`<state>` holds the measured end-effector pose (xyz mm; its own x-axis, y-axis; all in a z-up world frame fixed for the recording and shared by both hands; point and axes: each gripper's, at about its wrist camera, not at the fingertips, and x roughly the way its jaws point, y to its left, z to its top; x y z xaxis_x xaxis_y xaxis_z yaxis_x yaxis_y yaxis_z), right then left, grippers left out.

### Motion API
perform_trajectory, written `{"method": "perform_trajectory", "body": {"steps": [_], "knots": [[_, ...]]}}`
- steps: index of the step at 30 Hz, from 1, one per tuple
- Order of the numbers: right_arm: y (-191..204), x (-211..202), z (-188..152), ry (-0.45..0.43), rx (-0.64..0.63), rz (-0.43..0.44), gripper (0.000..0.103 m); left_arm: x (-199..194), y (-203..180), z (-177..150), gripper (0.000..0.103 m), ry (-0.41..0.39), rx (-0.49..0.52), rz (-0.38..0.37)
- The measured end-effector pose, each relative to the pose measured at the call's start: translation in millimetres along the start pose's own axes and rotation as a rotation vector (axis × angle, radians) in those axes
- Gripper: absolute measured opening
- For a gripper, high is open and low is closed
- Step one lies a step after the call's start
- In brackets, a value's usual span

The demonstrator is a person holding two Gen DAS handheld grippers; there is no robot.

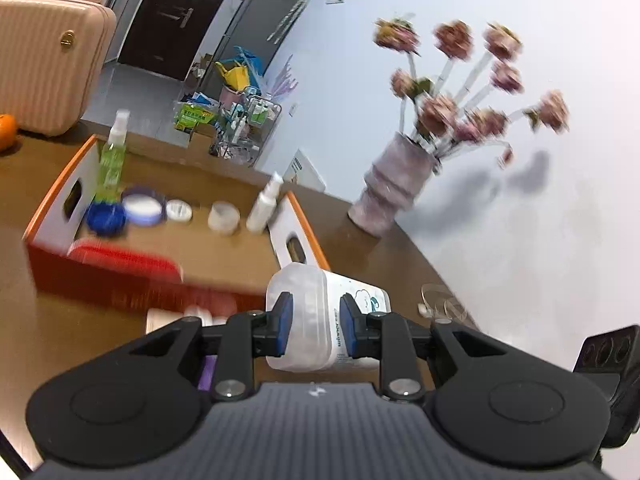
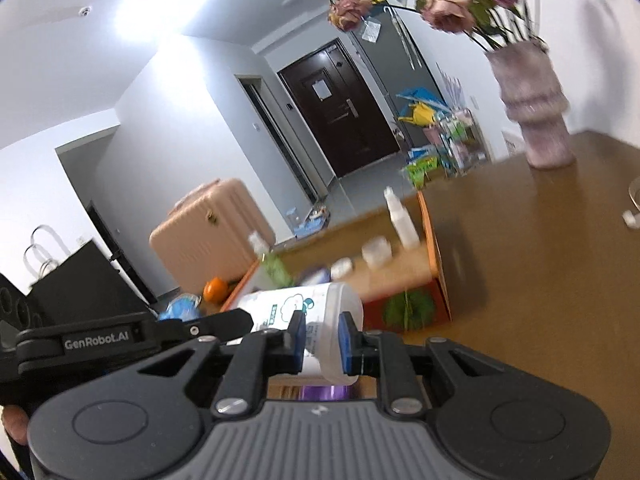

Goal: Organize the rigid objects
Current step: 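Lift the white bottle into the box and open both tools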

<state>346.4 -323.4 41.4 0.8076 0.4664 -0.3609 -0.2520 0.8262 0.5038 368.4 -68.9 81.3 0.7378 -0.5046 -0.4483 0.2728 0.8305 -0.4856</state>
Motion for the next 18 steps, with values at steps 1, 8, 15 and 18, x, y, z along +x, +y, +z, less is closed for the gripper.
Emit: {"method": "perform_trajectory", "body": {"steps": [1,8,15,18], "knots": [[-1.1,14.3,13.1,-0.002,-0.006,-0.004,0.017,10.7,4.1,12.6,0.025,-0.001,0.001,0.000],[-32.9,123.2,65.5,0.077,0.033,-0.046,0.017,104.6,50.6,70.5,0.024,0.074,-0.060,0.036],[-70.3,206.9,81.3,0.190,0.043,-0.122,0.017,184.4,82.2,87.7,0.025,0.212,-0.111,0.094],[-72.9,223.6,88.5,0.203,-0.015,-0.185,0.018,214.4,84.5,93.0,0.027,0.310,-0.114,0.121]]}}
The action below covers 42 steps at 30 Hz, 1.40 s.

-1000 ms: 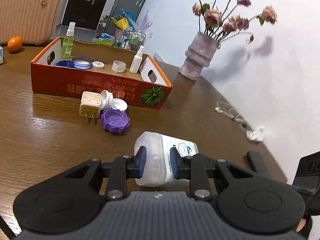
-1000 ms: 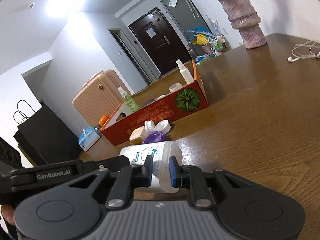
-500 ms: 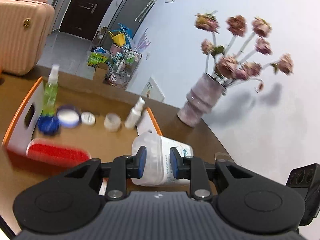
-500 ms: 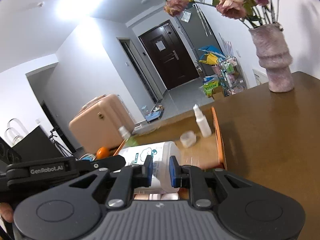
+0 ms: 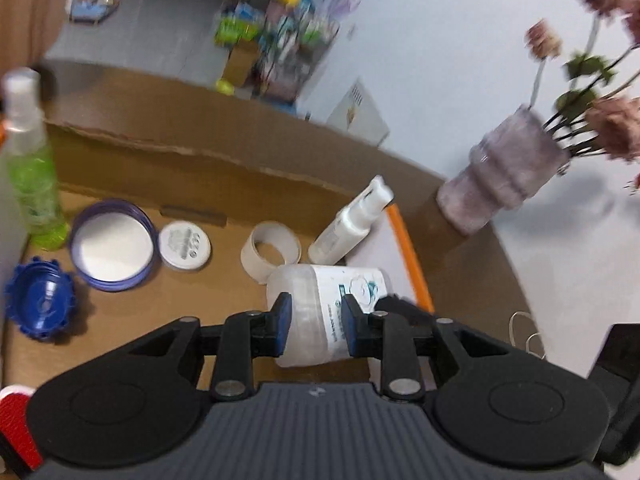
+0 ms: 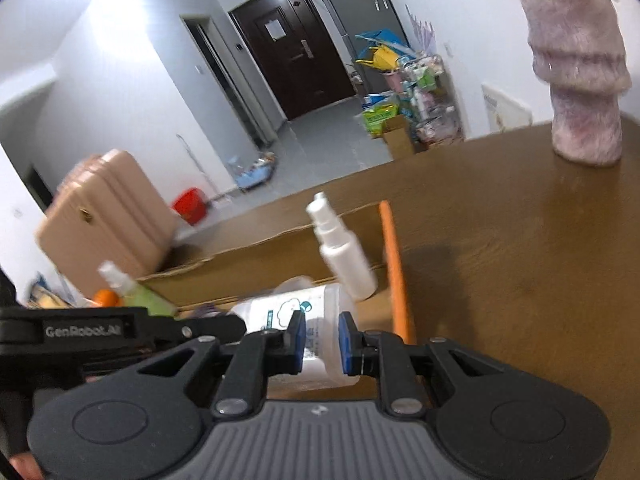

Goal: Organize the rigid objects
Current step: 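Lift the white bottle into the box and open both tools, then withdraw both tools from the box back over the table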

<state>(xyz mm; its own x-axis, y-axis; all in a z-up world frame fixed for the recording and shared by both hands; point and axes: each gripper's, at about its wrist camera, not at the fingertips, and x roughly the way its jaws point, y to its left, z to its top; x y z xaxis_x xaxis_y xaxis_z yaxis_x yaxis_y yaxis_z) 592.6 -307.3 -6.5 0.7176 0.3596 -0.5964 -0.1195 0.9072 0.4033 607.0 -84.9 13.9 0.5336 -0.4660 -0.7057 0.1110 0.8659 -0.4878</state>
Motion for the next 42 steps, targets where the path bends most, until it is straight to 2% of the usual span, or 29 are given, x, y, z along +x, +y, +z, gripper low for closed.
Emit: {"method": "perform_trajectory", "body": {"steps": [3,8,10,15,17,21,22,26,27,31,33,36,39,42], "knots": [[7.7,11.7,1.9,-0.004,-0.081,-0.080,0.019,15.5,-4.7,4.7,0.027,0.044,0.023,0.040],[15.6,4.4,4.6,-0.037,-0.130,-0.120,0.019,4.5,-1.9,6.2,0.027,0.013,0.034,0.066],[20.3,-6.9,6.8,-0.055,-0.155,-0.135,0.019,-12.6,-0.1,6.4,0.027,-0.011,0.046,0.081],[34.1,-53.9,13.0,-0.099,-0.191,-0.133,0.020,-67.3,-5.0,-2.1,0.028,-0.099,0.130,0.208],[42.2,-77.4,12.2,-0.116,-0.216,-0.136,0.022,-95.0,-8.7,-13.5,0.032,-0.151,0.183,0.254],[57.6,-123.3,-0.7,-0.136,-0.251,-0.125,0.032,-149.0,-11.1,-47.5,0.039,-0.260,0.259,0.347],[61.5,-134.3,-7.4,-0.143,-0.263,-0.123,0.033,-160.6,-11.4,-58.1,0.044,-0.285,0.277,0.365],[76.8,-173.1,-39.2,-0.177,-0.286,-0.109,0.049,-208.3,-3.9,-112.7,0.064,-0.386,0.300,0.413],[81.3,-183.8,-52.5,-0.193,-0.293,-0.104,0.054,-218.8,-1.6,-127.4,0.066,-0.407,0.306,0.418],[99.5,-216.7,-106.2,-0.259,-0.321,-0.116,0.062,-256.3,7.4,-186.4,0.084,-0.456,0.315,0.408],[106.4,-231.1,-137.4,-0.293,-0.329,-0.112,0.072,-272.1,11.6,-216.1,0.088,-0.487,0.332,0.406],[116.2,-249.9,-182.1,-0.336,-0.363,-0.076,0.077,-288.0,17.2,-266.8,0.096,-0.550,0.353,0.442],[122.2,-260.3,-229.9,-0.350,-0.364,-0.078,0.077,-290.8,21.0,-313.4,0.097,-0.540,0.351,0.457],[122.1,-260.8,-261.1,-0.277,-0.348,-0.046,0.077,-287.3,25.1,-334.3,0.097,-0.470,0.357,0.430]]}}
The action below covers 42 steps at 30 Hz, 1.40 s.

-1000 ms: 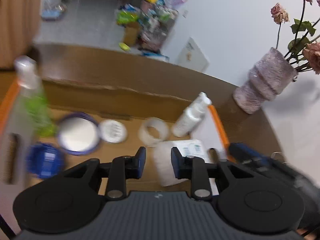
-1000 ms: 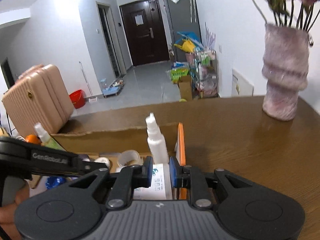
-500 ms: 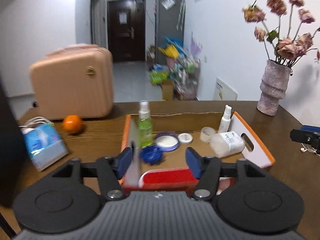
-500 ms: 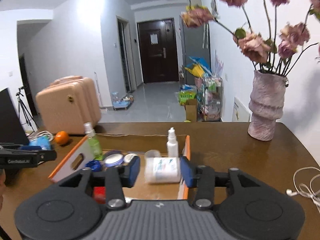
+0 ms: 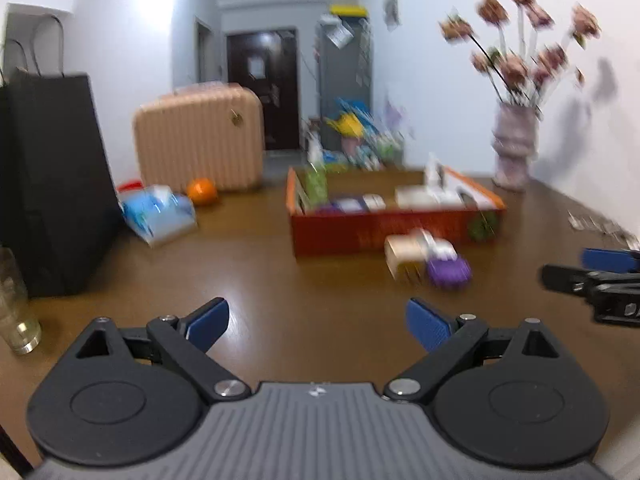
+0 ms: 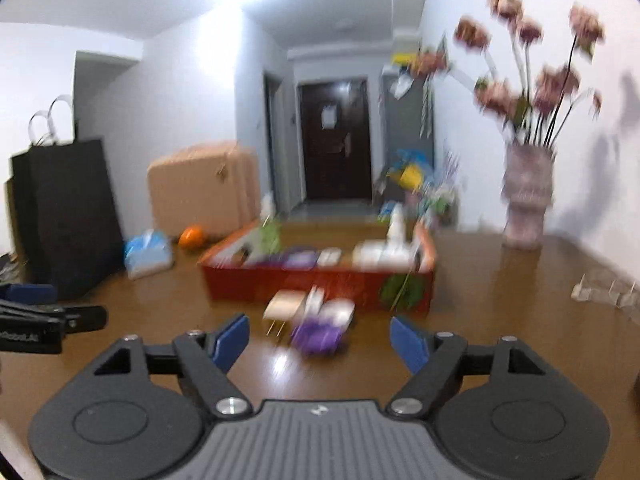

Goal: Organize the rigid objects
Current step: 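Withdraw both tools from the box back over the table, then grasp the cream square plug adapter with the right tool, then grasp the purple gear-edged cap with left tool while right tool holds the plug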

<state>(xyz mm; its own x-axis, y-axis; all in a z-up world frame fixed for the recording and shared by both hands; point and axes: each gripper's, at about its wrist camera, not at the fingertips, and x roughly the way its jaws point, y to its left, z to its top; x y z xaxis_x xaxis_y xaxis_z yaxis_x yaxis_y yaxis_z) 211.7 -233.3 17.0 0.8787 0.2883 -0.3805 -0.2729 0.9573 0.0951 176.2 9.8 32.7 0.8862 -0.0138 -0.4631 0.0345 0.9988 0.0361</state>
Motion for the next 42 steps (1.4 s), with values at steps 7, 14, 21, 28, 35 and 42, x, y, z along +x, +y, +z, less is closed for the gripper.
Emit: {"method": "perform_trajectory", "body": {"steps": [7,14,21,28,35,42], "knots": [[8.7,-4.9,-10.7,0.038,-0.015,-0.005,0.077,-1.5,0.1,-7.3,0.097,-0.032,0.016,0.034],[12.6,32.0,-0.5,0.081,-0.016,-0.005,0.076,34.3,12.7,-7.5,0.097,0.024,-0.016,0.030],[32.8,116.2,19.3,0.130,-0.039,0.014,0.071,83.6,45.7,-1.3,0.097,0.072,-0.059,0.061],[48.0,192.3,33.5,0.199,-0.053,-0.012,0.065,132.9,73.3,9.0,0.097,0.106,-0.113,0.071],[54.4,225.9,28.9,0.245,-0.045,-0.073,0.038,159.6,78.8,11.9,0.097,0.149,-0.119,0.060],[52.2,208.3,31.8,0.214,-0.011,0.022,0.038,150.1,62.4,16.2,0.097,0.155,-0.101,0.070]]}}
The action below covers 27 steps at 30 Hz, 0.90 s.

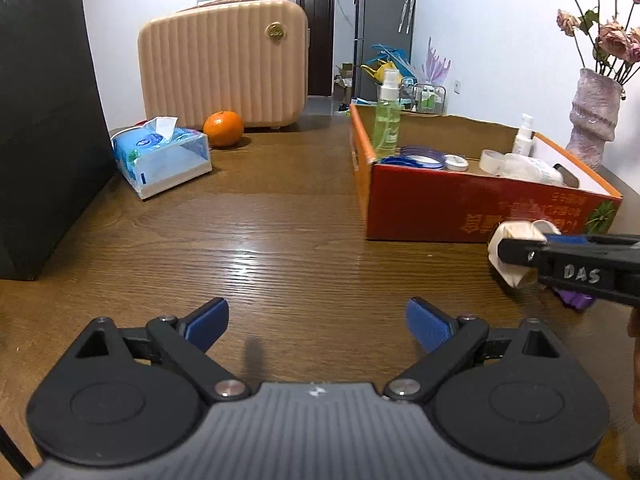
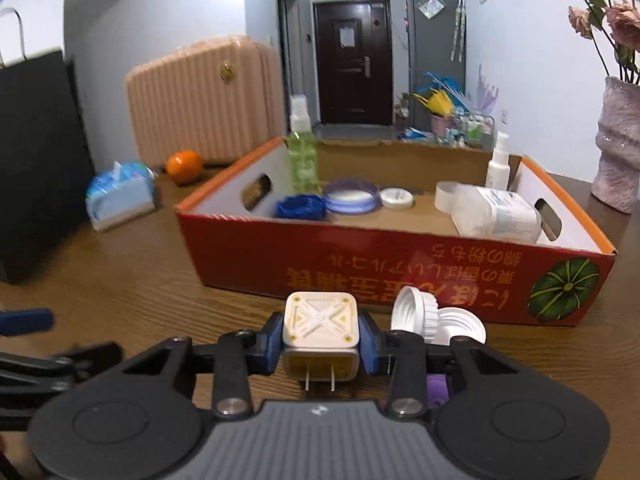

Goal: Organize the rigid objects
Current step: 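Grasp the purple gear-edged cap with left tool while right tool holds the plug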

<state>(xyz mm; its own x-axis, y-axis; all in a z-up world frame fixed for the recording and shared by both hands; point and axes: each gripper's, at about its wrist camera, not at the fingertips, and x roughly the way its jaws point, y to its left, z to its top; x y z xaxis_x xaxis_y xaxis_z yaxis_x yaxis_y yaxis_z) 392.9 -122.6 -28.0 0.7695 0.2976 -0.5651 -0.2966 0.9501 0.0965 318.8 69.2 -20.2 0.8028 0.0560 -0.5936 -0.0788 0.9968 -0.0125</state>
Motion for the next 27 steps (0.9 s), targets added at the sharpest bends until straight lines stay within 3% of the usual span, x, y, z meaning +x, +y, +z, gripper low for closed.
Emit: {"method": "perform_trajectory", "body": {"steps": [3,7,13,16,21,24,26,27], "knots": [[-10.0,-30.9,2.0,-0.065,0.009,0.021,0.038,-10.3,-19.8,0.7,0.097,-0.001,0.015,-0.021],[-43.8,-70.4,-2.1,-0.123,0.021,-0.041,0.038,-18.0,-60.3,2.3,0.097,0.014,0.015,-0.111],[-115.3,-106.6,-24.0,-0.110,0.103,-0.140,0.038,-12.7,-133.9,5.0,0.097,0.008,0.027,-0.195],[-137.2,-113.9,-32.8,-0.100,0.117,-0.148,0.038,1.0,-158.9,5.9,0.095,0.002,0.012,-0.186],[-156.4,-116.5,-43.7,-0.083,0.132,-0.128,0.038,25.6,-184.9,5.2,0.081,0.057,0.024,-0.191],[-163.0,-112.6,-49.1,-0.071,0.141,-0.114,0.038,33.3,-197.4,2.3,0.070,0.056,0.078,-0.175],[-165.0,-108.9,-52.0,-0.061,0.146,-0.109,0.038,38.0,-200.2,1.6,0.055,0.062,0.095,-0.173],[-166.0,-105.9,-53.1,-0.055,0.150,-0.106,0.038,38.2,-200.8,0.8,0.055,0.048,0.106,-0.171]]}}
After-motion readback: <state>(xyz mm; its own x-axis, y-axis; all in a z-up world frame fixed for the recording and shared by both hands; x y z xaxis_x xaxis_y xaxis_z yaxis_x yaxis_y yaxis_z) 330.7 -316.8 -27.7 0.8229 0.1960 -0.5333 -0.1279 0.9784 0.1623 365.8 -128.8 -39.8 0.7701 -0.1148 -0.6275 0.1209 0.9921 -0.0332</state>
